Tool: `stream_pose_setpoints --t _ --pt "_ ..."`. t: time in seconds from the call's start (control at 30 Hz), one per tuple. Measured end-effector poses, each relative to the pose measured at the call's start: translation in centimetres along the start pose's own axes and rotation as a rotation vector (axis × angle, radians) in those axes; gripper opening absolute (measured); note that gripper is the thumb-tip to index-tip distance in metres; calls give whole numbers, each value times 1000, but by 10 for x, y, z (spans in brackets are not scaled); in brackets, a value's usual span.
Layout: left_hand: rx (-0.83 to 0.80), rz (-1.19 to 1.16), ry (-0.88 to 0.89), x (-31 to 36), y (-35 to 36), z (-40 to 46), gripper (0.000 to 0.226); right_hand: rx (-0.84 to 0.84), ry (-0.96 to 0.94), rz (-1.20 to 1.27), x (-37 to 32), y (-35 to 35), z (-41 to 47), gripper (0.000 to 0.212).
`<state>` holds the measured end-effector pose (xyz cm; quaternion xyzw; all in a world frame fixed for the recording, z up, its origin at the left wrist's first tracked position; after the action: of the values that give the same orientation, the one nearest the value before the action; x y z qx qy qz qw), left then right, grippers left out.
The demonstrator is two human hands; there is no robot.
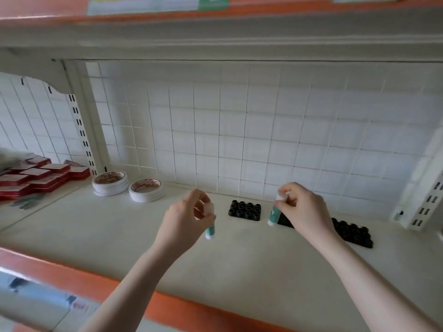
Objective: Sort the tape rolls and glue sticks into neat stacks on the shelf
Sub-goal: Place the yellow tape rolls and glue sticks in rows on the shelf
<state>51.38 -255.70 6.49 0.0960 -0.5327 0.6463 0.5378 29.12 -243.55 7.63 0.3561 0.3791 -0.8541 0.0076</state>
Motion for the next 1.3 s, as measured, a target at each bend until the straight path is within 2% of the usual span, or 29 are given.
stream_pose_setpoints --t 0.1,0.3,0.57,1.2,1.3 --pt "45 3 -11 -12 -6 8 29 -32 -9 41 -5 19 26 8" --pt "121 26 -49 -34 -19 17 29 -113 -52 86 -21 59 63 8" --pt "140 39 -57 -53 -28 27 25 -180 -55 84 -28 102 76 10" --pt "105 -29 -34 -67 -31 41 25 -180 -32 45 -23 118 77 13" --pt "91 -47 -11 -61 -31 47 26 -206 -46 69 -22 117 73 20"
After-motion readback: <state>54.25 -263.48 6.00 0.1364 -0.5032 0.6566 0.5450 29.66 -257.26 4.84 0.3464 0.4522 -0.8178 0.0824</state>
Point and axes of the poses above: each hand's wrist, its own z-axis towards the middle knuckle, its own y-axis out of the palm, x = y × z, the point moved 10 cm from there along z, towards the middle knuckle, and after that the axes turned 3 degrees about x, right-handed, at the moved point
